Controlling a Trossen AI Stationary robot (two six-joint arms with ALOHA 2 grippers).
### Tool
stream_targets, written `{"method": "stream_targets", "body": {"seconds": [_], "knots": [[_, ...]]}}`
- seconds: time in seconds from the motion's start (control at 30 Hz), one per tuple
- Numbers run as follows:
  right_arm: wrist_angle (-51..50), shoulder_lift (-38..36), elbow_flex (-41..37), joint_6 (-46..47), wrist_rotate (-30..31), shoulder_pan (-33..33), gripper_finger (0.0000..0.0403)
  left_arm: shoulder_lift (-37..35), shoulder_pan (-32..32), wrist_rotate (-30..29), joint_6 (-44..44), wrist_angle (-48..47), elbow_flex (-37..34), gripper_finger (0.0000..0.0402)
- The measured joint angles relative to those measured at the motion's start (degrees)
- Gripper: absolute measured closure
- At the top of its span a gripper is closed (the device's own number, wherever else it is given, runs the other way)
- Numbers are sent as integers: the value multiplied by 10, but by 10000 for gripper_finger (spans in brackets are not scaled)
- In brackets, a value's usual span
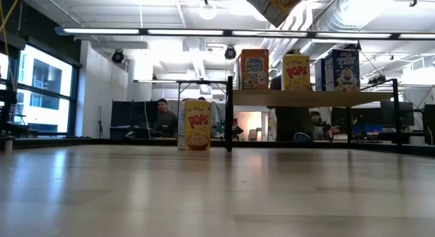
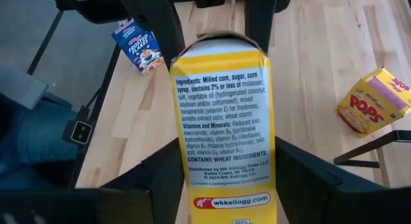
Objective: Stack cereal on shelf
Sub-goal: Put the bottom yellow cereal box on the shelf aligned with the other yellow cereal box
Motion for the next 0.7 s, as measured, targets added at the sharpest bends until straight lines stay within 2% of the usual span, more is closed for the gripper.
{"method": "stream_targets", "body": {"seconds": [0.7], "knots": [[0,0,0,3,0,0,206,0,0,1,25,4,0,245]]}}
